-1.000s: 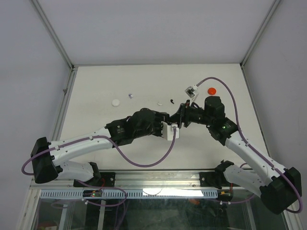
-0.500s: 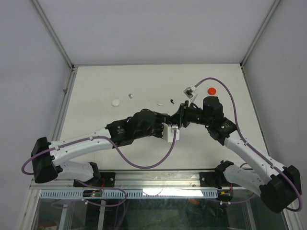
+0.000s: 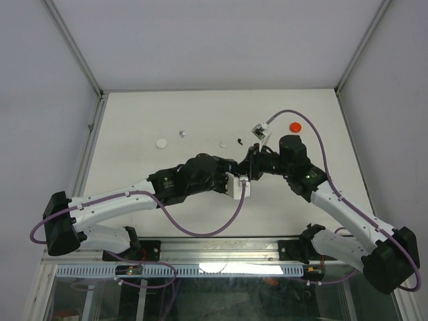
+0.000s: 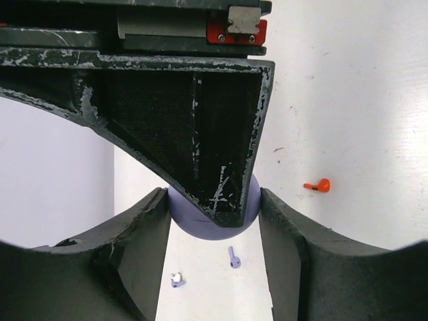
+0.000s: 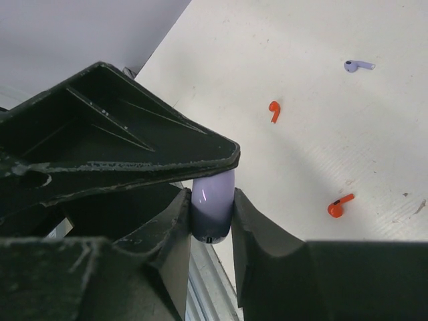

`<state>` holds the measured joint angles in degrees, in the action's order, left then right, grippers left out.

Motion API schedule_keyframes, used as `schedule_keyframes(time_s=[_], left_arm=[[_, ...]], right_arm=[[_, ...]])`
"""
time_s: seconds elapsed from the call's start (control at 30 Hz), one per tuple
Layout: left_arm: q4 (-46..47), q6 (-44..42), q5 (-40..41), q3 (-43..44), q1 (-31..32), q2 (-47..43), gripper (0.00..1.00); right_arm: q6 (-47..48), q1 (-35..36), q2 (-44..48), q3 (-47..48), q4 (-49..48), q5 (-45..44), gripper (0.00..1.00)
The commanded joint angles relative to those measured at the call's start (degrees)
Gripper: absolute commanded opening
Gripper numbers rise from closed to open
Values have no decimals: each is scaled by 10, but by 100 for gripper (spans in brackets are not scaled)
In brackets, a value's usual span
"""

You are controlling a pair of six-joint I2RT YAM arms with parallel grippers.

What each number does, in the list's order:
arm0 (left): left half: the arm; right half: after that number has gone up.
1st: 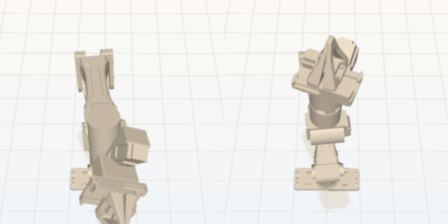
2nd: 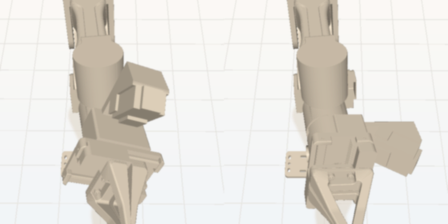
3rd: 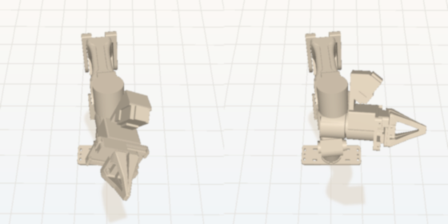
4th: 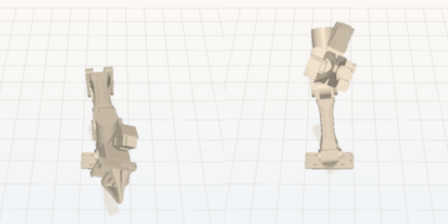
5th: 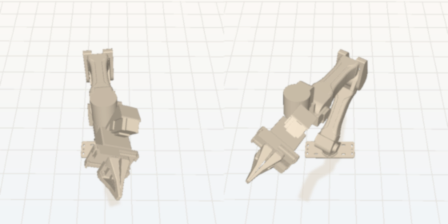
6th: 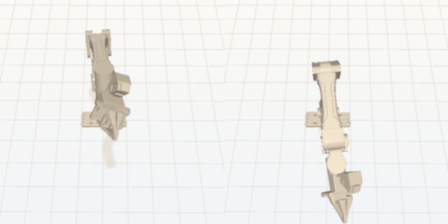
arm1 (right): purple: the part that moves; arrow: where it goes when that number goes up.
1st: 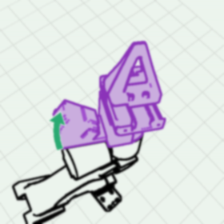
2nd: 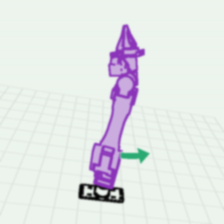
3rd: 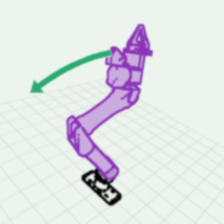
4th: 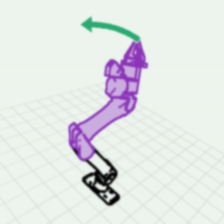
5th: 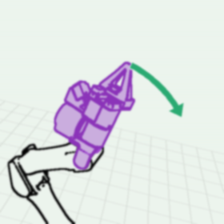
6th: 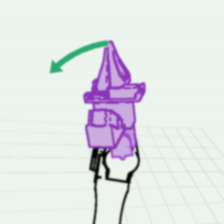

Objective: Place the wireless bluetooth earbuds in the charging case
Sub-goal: Pick up the charging case at the center of the board.

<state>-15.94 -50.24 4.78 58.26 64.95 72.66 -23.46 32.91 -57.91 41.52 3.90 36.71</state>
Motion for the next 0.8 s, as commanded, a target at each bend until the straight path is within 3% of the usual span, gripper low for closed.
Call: schedule_keyframes(time_s=[0.0, 0.2, 0.3, 0.57, 0.77], left_arm=[[55, 32, 27, -16, 5, -43, 57], [121, 134, 29, -65, 0, -106, 71], [155, 203, 3, -88, -20, -136, 73], [325, 485, -226, -171, -173, -219, 73], [472, 674, -335, -209, -225, -204, 72]], right_arm=[[38, 2, 32, 3, -27, -17, 0], [7, 3, 78, -50, -141, -61, 0], [-3, 2, 98, -76, -203, -69, 0], [-6, 2, 130, -142, -364, -45, 0], [-25, 2, 130, -175, -467, -17, 0]])
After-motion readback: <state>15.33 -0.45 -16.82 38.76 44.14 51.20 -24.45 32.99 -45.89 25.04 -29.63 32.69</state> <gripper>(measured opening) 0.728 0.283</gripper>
